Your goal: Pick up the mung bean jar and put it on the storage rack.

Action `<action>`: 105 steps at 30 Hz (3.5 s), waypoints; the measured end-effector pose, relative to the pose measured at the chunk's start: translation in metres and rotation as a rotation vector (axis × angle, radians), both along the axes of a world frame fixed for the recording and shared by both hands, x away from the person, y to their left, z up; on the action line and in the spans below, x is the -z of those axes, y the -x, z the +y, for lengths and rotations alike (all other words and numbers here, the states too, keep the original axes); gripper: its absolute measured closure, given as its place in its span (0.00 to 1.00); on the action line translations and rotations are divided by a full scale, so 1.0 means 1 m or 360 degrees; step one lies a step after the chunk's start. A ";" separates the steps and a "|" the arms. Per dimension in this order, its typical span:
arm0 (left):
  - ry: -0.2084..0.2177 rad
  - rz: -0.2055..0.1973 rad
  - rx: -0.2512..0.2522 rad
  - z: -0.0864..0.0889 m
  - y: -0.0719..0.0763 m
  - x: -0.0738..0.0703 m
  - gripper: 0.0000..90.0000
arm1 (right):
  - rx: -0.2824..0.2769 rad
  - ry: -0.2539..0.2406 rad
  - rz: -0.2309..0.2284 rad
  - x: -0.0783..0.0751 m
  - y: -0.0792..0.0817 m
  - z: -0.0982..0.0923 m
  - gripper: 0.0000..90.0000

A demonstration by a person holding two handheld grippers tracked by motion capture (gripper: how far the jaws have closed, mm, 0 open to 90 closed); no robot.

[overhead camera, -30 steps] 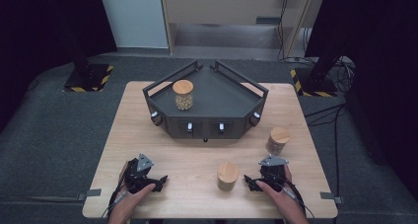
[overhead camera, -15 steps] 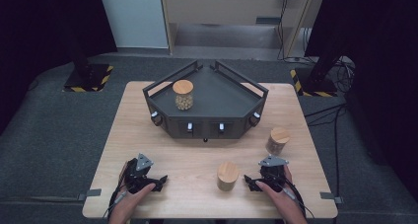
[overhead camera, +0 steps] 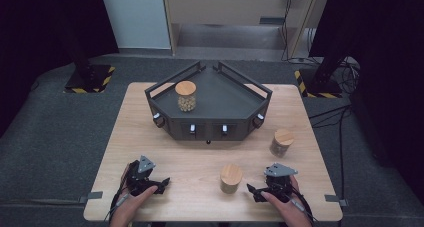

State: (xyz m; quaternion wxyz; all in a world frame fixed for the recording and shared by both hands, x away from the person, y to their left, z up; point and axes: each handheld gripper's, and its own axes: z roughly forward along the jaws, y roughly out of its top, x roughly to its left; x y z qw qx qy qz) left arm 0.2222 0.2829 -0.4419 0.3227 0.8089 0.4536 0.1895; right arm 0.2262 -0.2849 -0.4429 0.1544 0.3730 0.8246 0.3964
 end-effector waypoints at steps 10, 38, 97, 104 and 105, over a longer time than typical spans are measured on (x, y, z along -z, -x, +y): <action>0.0000 0.0000 0.0001 0.000 0.000 0.000 0.00 | -0.0098 -0.0043 -0.0023 -0.003 0.013 0.005 0.03; 0.0000 0.0001 0.0003 0.000 0.000 0.000 0.00 | -0.0181 -0.0149 -0.0108 0.001 0.008 0.034 0.04; -0.0004 -0.0002 -0.0002 0.000 0.000 0.000 0.00 | -0.0104 -0.0298 -0.0300 0.020 0.020 0.053 0.28; -0.0004 -0.0001 -0.0002 0.000 0.000 0.000 0.00 | -0.0122 -0.0303 -0.0330 0.009 0.018 0.050 0.28; -0.0004 -0.0001 -0.0002 0.000 0.000 0.000 0.00 | -0.0127 -0.0302 -0.0336 0.007 0.018 0.050 0.28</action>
